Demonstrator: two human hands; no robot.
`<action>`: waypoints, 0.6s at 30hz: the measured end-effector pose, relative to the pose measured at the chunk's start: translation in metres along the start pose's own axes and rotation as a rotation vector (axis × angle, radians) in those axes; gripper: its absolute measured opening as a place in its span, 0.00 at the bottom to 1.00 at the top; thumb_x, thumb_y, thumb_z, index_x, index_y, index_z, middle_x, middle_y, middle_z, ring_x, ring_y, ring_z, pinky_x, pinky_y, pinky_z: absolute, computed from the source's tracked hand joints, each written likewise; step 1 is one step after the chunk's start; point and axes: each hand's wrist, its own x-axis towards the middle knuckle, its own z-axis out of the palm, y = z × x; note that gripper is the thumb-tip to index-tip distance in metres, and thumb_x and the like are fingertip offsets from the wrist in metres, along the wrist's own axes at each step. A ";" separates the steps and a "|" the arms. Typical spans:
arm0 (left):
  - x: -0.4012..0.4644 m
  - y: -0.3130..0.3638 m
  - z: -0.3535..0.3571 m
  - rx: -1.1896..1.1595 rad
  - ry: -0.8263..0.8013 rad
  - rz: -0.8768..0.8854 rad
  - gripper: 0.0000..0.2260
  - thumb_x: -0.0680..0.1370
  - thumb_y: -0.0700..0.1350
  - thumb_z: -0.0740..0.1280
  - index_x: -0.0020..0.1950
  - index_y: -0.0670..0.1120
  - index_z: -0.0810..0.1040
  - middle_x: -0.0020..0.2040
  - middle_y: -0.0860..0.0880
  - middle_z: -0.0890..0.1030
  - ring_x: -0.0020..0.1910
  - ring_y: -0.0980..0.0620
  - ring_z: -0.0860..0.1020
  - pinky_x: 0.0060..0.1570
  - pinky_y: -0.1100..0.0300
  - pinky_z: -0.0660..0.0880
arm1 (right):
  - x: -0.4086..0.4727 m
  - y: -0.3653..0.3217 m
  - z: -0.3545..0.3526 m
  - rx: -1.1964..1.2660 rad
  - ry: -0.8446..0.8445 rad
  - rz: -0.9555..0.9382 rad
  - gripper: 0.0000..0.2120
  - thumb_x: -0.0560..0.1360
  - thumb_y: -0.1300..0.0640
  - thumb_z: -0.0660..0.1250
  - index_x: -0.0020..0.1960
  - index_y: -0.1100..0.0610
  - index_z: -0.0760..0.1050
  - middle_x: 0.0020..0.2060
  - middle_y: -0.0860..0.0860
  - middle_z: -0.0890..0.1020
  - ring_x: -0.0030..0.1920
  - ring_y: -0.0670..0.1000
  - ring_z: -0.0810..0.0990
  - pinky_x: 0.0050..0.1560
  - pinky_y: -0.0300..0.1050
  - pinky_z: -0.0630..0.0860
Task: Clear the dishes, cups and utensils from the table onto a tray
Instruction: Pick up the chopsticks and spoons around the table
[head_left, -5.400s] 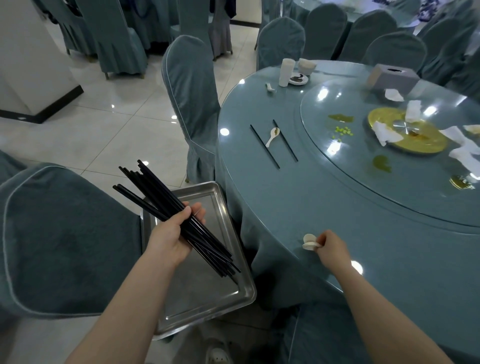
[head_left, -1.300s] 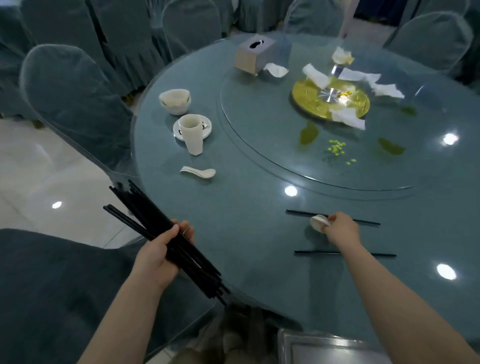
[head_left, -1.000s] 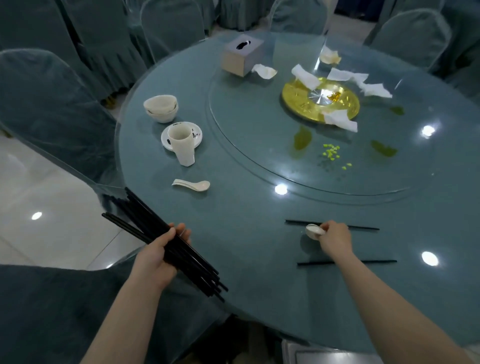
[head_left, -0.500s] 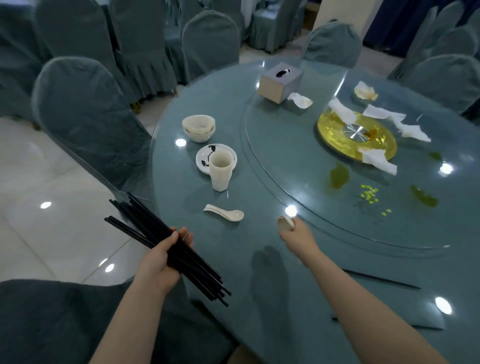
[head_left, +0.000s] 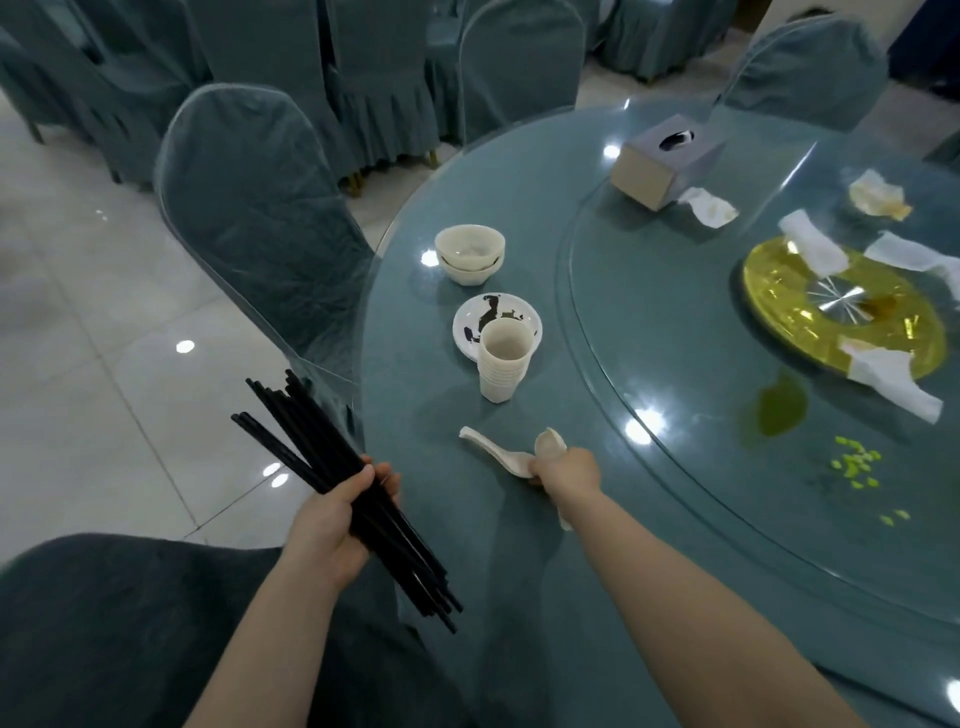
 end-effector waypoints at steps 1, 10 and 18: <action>0.002 -0.001 0.001 0.054 -0.006 0.014 0.05 0.79 0.35 0.61 0.48 0.43 0.75 0.32 0.48 0.82 0.34 0.51 0.81 0.38 0.56 0.78 | 0.002 -0.001 -0.003 -0.016 0.006 -0.009 0.16 0.72 0.52 0.68 0.52 0.64 0.74 0.44 0.57 0.79 0.48 0.59 0.79 0.43 0.45 0.73; 0.025 -0.020 0.034 1.250 -0.202 0.321 0.05 0.73 0.37 0.69 0.47 0.44 0.77 0.32 0.52 0.81 0.31 0.57 0.78 0.30 0.67 0.72 | 0.008 0.031 -0.079 -0.034 0.120 -0.131 0.05 0.69 0.59 0.67 0.38 0.57 0.71 0.33 0.51 0.73 0.30 0.49 0.71 0.29 0.41 0.65; 0.065 -0.062 0.093 2.016 -0.415 0.539 0.10 0.77 0.40 0.60 0.57 0.46 0.73 0.53 0.45 0.79 0.49 0.46 0.77 0.45 0.56 0.72 | -0.007 0.086 -0.136 0.069 0.156 -0.079 0.08 0.66 0.61 0.69 0.43 0.63 0.76 0.32 0.52 0.74 0.31 0.51 0.69 0.32 0.42 0.65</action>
